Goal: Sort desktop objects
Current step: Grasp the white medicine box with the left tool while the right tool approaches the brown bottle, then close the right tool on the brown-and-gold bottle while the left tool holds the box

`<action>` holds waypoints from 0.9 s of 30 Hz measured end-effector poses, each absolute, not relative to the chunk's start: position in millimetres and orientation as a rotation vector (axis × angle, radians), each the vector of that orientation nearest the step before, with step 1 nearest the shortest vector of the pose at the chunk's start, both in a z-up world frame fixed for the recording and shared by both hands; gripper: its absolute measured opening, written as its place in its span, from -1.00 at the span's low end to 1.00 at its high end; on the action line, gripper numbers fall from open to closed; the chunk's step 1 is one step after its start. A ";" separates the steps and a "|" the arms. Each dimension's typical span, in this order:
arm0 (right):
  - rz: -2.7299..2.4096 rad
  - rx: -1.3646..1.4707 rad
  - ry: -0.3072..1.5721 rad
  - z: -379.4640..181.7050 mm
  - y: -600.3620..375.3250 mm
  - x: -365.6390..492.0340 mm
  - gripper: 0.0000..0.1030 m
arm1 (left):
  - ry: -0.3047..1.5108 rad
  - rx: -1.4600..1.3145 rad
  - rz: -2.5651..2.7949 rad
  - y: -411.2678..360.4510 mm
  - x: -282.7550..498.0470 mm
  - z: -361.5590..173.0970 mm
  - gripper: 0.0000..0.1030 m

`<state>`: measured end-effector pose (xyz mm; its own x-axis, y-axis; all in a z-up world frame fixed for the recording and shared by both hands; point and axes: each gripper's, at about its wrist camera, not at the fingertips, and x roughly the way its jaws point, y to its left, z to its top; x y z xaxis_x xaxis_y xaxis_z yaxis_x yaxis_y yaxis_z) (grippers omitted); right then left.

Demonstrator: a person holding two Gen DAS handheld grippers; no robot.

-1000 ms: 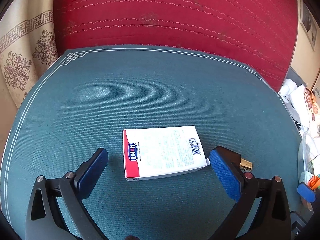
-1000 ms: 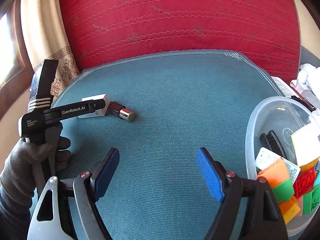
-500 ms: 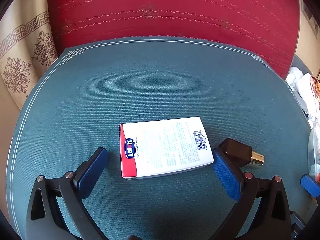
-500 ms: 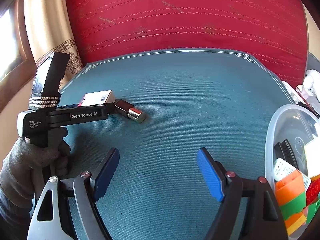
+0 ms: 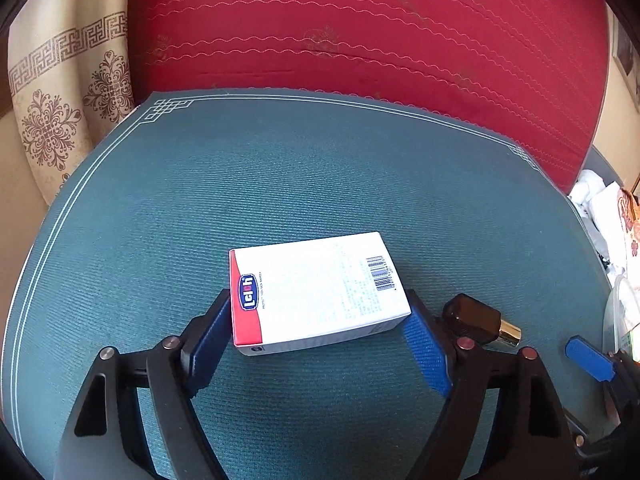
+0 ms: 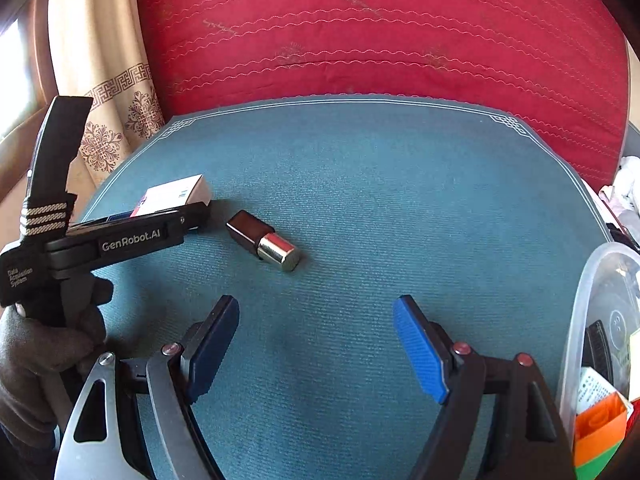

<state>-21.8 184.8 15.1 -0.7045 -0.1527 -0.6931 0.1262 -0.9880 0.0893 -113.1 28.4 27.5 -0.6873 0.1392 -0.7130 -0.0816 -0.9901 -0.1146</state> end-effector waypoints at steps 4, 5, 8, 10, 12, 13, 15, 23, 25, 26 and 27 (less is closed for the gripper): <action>-2.742 1.118 -0.015 16.8 175.7 -37.6 0.49 | -0.116 -1.167 2.827 23.3 -107.0 29.2 0.62; -2.731 1.127 -0.003 16.0 172.7 -42.1 0.34 | -0.115 -1.163 2.837 22.4 -106.1 29.6 0.62; -2.694 1.141 0.037 13.5 163.0 -52.8 0.13 | -0.111 -1.156 2.850 20.8 -104.5 29.3 0.62; -2.673 1.138 0.074 11.6 155.2 -57.5 0.09 | -0.112 -1.156 2.852 20.6 -103.8 28.5 0.62; -2.651 1.141 0.100 8.9 149.0 -62.0 0.06 | -0.118 -1.155 2.854 19.0 -103.8 27.9 0.62; -2.644 1.145 0.114 7.2 146.0 -64.4 0.05 | -0.122 -1.155 2.855 18.1 -103.6 27.5 0.62; -2.639 1.149 0.145 4.3 141.6 -68.0 0.03 | -0.130 -1.162 2.851 17.2 -103.4 26.1 0.62; -2.625 1.141 0.204 4.8 131.6 -83.7 -0.08 | -0.182 -1.182 2.833 10.8 -104.5 21.3 0.62; -2.621 1.140 0.214 4.1 131.2 -86.7 -0.09 | -0.196 -1.186 2.829 9.7 -104.8 21.6 0.62; -2.619 1.141 0.215 3.9 132.2 -87.1 -0.10 | -0.196 -1.186 2.829 10.2 -104.6 22.2 0.62; -2.617 1.143 0.219 4.0 132.5 -87.6 -0.14 | -0.193 -1.186 2.830 10.6 -104.8 22.7 0.62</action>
